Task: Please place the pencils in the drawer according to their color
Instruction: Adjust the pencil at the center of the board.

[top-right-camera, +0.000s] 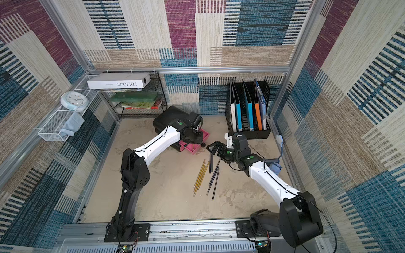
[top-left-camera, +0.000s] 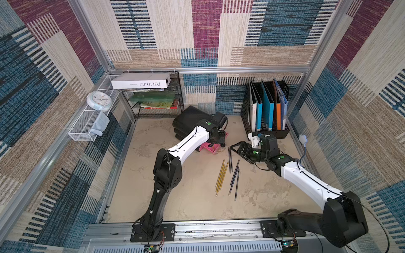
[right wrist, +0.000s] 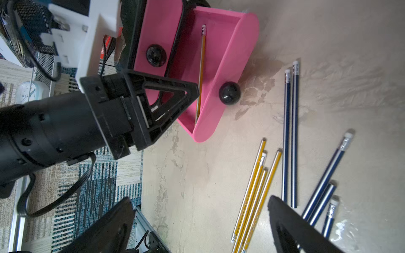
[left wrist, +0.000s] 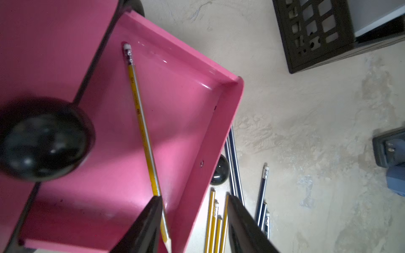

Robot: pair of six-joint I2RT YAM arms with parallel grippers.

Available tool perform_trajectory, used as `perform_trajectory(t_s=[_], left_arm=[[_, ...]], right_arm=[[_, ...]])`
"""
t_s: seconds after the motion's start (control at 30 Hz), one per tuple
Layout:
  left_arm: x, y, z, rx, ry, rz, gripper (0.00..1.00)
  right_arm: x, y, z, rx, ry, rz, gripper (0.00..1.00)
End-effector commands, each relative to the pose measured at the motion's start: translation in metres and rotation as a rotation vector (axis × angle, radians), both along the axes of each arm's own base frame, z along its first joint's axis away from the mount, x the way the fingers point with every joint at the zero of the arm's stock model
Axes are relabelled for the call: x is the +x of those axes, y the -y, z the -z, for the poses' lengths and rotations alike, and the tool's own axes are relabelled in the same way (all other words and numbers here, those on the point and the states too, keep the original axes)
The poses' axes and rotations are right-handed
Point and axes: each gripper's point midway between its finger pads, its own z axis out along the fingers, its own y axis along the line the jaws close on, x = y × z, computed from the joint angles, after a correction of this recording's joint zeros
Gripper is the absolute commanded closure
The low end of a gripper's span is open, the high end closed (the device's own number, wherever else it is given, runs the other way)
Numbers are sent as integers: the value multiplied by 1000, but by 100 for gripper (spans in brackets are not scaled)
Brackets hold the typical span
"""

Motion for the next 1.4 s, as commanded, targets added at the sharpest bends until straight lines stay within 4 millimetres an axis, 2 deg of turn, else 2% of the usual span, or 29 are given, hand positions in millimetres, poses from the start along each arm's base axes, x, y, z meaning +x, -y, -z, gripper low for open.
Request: perform_trajectory(t_s=[0.0,0.2,0.37,0.47,0.63,0.8,0.93,1.03,1.13,1.2,1.37], left_arm=[[0,-1,12,17,-15,-7,48],[3,-3,34,47,-43,-14,48],[9,-6,36,55,-35,-27,48],[11,-1,19,26,-9,-7,48],[7,8,-26,-51,56,25,48],[-12,18,-74,-118,120,75,48],[-36,18,-92,-129,135,97,48],[-61,13,-92,-101,130,117,48],[-88,6,-81,-58,110,131,48],[-105,-1,-69,-19,95,124,48],[-148,-18,-20,25,32,95,48]], right_arm=[[1,-1,-4,2,17,-5,1],[1,0,-5,-1,20,-4,1],[2,0,-8,-3,24,-3,1],[2,0,-9,-1,24,-3,1],[1,0,-12,6,29,-4,1],[-1,1,-14,6,34,-3,1],[-5,1,-14,7,30,-6,1],[-9,3,-13,11,28,-4,1],[-15,6,-9,13,22,3,1],[-19,8,-5,13,15,8,1],[-30,13,7,11,-10,17,1]])
